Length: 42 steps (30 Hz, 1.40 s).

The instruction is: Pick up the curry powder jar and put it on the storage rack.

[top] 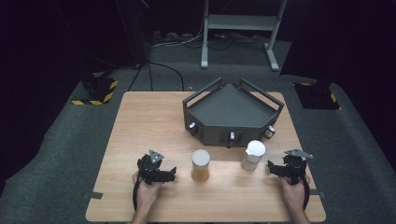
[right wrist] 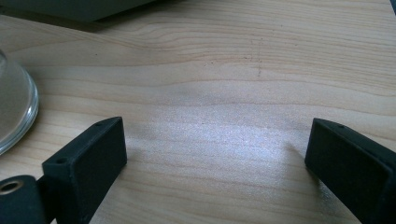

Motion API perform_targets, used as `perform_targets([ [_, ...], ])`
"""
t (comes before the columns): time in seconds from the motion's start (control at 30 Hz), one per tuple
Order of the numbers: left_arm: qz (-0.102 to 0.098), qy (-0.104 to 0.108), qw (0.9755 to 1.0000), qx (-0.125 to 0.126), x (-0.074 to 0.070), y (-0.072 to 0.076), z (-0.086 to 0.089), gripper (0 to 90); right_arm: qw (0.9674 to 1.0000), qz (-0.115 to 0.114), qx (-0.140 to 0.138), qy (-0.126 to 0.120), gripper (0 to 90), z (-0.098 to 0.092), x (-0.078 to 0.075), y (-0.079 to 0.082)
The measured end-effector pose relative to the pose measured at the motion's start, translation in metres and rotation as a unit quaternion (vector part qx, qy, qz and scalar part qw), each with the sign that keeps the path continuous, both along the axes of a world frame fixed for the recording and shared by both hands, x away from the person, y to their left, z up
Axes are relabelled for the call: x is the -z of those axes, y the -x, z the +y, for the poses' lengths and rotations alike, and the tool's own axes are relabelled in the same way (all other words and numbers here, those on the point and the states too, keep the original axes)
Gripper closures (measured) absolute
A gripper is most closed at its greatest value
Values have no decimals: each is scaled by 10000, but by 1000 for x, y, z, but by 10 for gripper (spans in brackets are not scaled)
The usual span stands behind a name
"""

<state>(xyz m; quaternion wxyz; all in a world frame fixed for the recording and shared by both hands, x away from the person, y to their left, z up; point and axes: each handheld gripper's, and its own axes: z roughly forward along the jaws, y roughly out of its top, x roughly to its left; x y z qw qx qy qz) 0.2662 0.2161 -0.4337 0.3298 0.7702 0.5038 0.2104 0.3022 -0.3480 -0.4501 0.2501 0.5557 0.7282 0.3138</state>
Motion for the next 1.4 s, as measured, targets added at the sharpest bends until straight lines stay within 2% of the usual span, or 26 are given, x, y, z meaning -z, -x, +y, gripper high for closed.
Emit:
perform_targets([
  [0.13, 36, -41, 9998, 186, -4, 2, 0, 16, 10000, -1, 0, 0, 49, 0, 0, 0],
  [0.27, 76, 16, 9990, 437, -7, 4, -2, 16, 10000, 0, 1, 0, 49, 0, 0, 0],
  [0.33, 71, 24, 9988, 483, -8, 5, -3, 16, 10000, 0, 1, 0, 49, 0, 0, 0],
  [0.37, 69, 24, 9982, 601, -9, 6, -6, 16, 10000, 0, 1, 0, 50, 0, 0, 0],
  [0.43, 71, 28, 9979, 641, -9, 6, -7, 17, 10000, -1, 0, 0, 49, 0, 0, 0],
  [0.57, 82, 55, 9958, 911, -9, 7, -14, 16, 10000, -1, 0, 0, 49, 0, 0, 0],
  [0.6, 82, 55, 9958, 911, -9, 7, -14, 15, 10000, -1, 0, 0, 49, 0, 0, 0],
  [0.87, 129, 89, 9914, 1301, -4, 5, -28, 12, 10000, -1, 0, 0, 50, 0, 0, 0],
  [1.4, -54, 144, 9874, 1572, -5, -2, -51, 15, 10000, -7, 8, -8, 53, 0, 0, 0],
])
